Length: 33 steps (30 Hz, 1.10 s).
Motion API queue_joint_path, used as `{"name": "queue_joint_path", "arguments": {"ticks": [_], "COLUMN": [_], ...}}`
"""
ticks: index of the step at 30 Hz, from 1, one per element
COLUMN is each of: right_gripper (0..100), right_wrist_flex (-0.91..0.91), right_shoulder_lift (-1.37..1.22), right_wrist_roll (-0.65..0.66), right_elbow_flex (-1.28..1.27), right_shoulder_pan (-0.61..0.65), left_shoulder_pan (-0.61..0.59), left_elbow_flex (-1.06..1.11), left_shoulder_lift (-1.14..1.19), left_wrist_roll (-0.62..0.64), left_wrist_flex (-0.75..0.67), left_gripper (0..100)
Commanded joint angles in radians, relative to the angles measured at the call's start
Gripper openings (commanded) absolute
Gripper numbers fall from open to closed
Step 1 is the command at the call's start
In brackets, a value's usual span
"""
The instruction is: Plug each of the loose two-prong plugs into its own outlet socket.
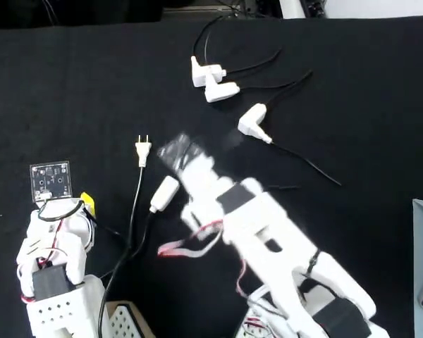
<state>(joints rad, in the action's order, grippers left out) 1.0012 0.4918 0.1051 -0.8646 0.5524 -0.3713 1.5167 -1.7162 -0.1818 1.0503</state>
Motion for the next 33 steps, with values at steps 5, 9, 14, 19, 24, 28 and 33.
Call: {"name": "queue_joint_path", "arguments": {"ticks": [5, 9, 14, 19, 24, 28, 33], "right_gripper": [1.2, 1.5, 1.5, 6.0, 20.1, 21.2, 21.0], "right_wrist_flex": [-0.138, -0.327, -0.382, -0.189, 0.094, 0.095, -0.049], "right_shoulder_lift": [0.008, -0.016, -0.148, -0.183, -0.2, -0.277, -0.455], "right_wrist_roll": [0.077, 0.074, 0.068, 0.068, 0.075, 0.084, 0.112], "right_elbow_flex": [0.243, 0.231, 0.231, 0.255, 0.338, 0.348, 0.351], "right_shoulder_pan": [-0.215, -0.242, -0.242, -0.186, -0.084, -0.023, -0.015], "left_shoulder_pan": [-0.008, -0.008, -0.007, -0.002, -0.002, -0.002, -0.005], "left_elbow_flex": [-0.01, -0.01, -0.01, -0.01, -0.01, -0.01, -0.01], "left_shoulder_lift": [-0.006, -0.006, -0.006, -0.006, -0.006, -0.006, -0.006], "left_wrist_roll": [0.0, 0.0, 0.0, -0.002, -0.002, -0.002, -0.002], "left_wrist_flex": [0.006, 0.005, 0.005, 0.005, 0.005, 0.005, 0.005], "left_gripper": [15, 15, 15, 15, 15, 15, 15]}}
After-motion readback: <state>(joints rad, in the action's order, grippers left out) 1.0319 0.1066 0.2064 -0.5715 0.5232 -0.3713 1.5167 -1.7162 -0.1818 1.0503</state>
